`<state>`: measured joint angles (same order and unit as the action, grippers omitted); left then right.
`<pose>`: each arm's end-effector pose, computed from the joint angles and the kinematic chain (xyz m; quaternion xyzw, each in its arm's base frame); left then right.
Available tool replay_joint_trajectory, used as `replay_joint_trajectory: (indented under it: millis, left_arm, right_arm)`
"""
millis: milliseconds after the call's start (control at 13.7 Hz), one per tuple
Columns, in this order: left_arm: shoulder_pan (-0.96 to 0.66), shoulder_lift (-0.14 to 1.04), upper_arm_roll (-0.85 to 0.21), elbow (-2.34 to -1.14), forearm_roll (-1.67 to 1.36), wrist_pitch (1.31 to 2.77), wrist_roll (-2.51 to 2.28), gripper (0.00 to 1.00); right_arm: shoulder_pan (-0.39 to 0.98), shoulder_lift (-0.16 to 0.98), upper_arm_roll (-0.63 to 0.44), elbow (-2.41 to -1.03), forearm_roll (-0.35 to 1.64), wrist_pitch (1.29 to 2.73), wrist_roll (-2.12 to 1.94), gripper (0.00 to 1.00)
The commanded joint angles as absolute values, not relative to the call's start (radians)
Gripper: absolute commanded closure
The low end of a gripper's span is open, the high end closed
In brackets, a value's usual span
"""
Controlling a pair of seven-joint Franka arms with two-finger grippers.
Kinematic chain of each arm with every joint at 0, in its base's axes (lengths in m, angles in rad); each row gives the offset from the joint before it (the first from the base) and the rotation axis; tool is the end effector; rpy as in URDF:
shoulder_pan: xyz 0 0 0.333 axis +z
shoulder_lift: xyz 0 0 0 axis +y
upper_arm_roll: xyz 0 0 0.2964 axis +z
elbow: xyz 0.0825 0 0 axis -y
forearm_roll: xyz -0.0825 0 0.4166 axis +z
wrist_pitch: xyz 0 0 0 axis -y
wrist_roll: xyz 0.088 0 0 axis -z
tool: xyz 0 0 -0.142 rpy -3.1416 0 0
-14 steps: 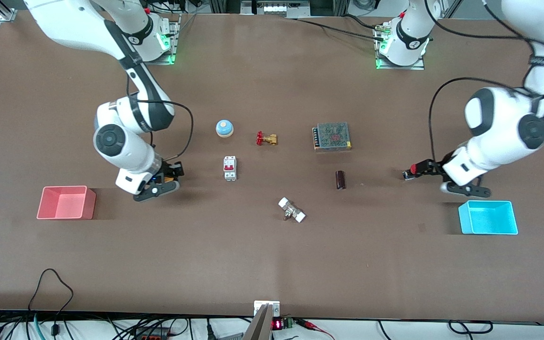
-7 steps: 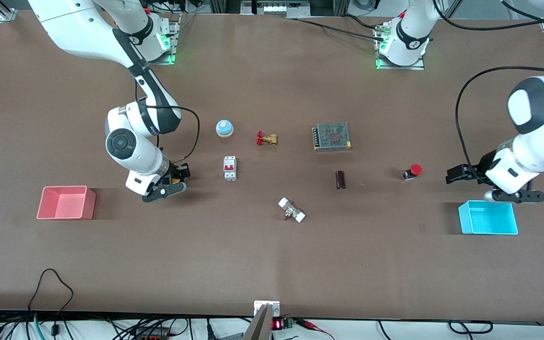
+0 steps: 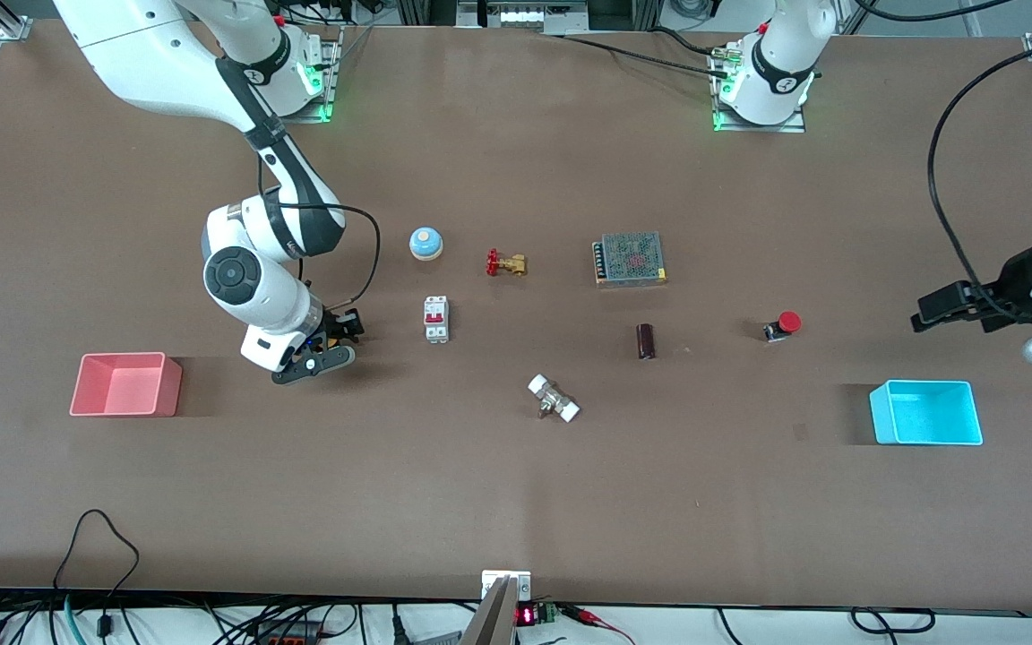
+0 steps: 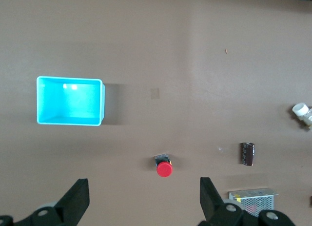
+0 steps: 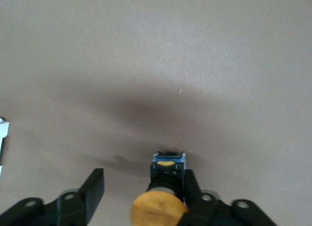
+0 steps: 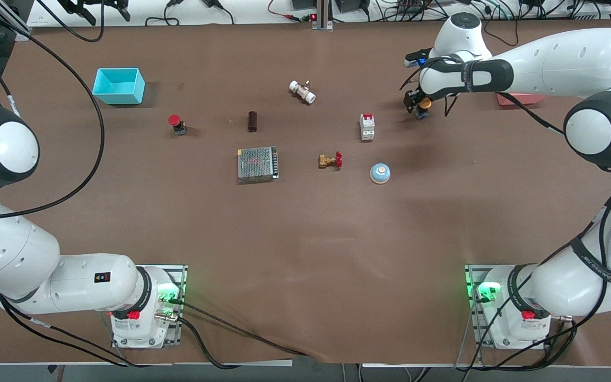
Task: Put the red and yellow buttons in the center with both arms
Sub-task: 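Lower the yellow button onto the table with the right gripper and release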
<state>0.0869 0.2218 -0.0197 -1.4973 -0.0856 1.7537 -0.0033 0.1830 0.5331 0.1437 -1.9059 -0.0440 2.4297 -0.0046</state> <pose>0.6620 0.0349 0.4857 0.9980 0.0425 0.0187 0.0438 0.6076 0.2060 0.1422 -0.9849 -0.1717 0.0051 0.0216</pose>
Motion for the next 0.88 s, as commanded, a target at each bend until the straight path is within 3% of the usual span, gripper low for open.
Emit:
replay_joint_trajectory:
  millis: [0, 292, 438, 584, 803]
  left_arm:
    - [0.087, 0.169, -0.017, -1.494, -0.071, 1.686, -0.071, 0.00]
    - [0.097, 0.138, -0.015, -1.496, -0.067, 1.683, -0.013, 0.00]
    - [0.095, 0.141, -0.020, -1.491, -0.071, 1.683, 0.002, 0.00]
    - [0.097, 0.135, -0.028, -1.489, -0.068, 1.665, -0.046, 0.00]
    - [0.086, 0.133, -0.040, -1.488, -0.017, 1.577, -0.048, 0.00]
  right_arm:
    - [0.176, 0.503, 0.146, -1.885, -0.038, 2.419, -0.002, 0.00]
    - [0.172, 0.492, 0.144, -1.876, -0.038, 2.408, -0.003, 0.00]
    - [0.152, 0.409, 0.144, -1.873, -0.038, 2.360, -0.005, 0.00]
    - [0.118, 0.263, 0.137, -1.856, -0.038, 2.251, -0.006, 0.00]
    - [0.006, 0.178, 0.118, -1.625, -0.038, 1.851, -0.006, 0.00]
